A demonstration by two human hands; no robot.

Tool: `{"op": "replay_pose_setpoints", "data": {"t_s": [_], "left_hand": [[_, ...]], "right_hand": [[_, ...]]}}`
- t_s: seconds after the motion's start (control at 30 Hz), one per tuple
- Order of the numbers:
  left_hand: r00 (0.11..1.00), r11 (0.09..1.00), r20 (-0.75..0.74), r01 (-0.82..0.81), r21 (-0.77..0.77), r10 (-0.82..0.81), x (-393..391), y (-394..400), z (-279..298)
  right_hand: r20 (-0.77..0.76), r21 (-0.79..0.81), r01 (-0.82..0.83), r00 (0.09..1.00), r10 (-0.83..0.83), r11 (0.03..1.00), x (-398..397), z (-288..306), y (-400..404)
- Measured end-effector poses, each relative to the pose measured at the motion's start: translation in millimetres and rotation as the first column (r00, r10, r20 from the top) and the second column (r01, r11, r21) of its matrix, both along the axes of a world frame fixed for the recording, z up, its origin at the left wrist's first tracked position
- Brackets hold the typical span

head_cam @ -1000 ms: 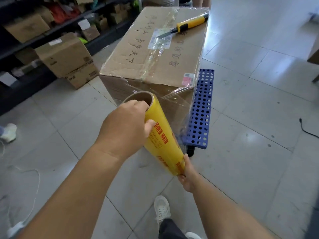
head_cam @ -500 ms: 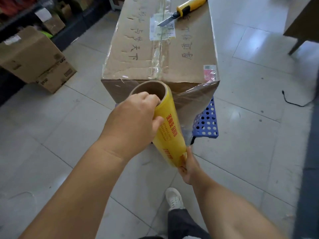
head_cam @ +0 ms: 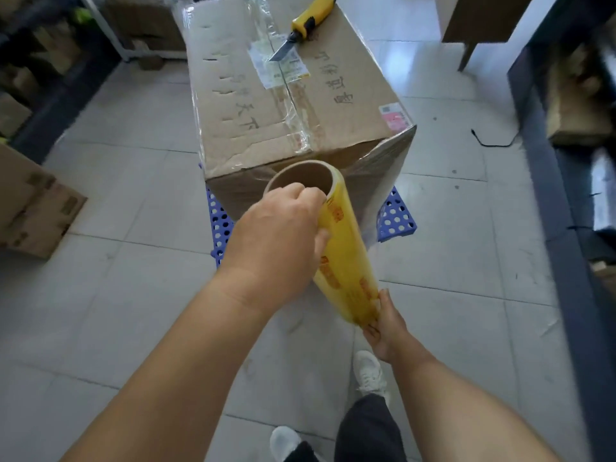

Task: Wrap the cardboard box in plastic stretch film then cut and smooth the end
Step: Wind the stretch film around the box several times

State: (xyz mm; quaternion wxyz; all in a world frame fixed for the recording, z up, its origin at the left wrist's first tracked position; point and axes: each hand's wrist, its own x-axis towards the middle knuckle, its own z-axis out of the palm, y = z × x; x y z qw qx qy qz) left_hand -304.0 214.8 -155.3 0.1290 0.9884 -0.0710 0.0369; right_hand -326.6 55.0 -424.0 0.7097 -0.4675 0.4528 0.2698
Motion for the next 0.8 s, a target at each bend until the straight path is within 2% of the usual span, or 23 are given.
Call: {"op": "replay_pose_setpoints", "data": {"t_s": [0.2, 0.53, 0.8], "left_hand": [[0.999, 0.999, -0.015, 0.049, 0.010, -0.049, -11, 16, 2], [0.992, 0.993, -0.048, 0.114, 0.023, -0.113, 0, 38, 2], [0.965, 0.965, -0.038, 0.260, 0.031, -0.258, 9, 71, 2]], "right_hand": [[-0.065, -0.013, 0.111, 0.992, -0.112, 0.994, -33, -2, 29], [-0.089, -0.079, 0.224, 0.969, -0.231, 0.971, -39, 3, 48], [-0.085, -0.085, 0.458, 0.882, -0.464, 0.885, -55, 3, 97]]}}
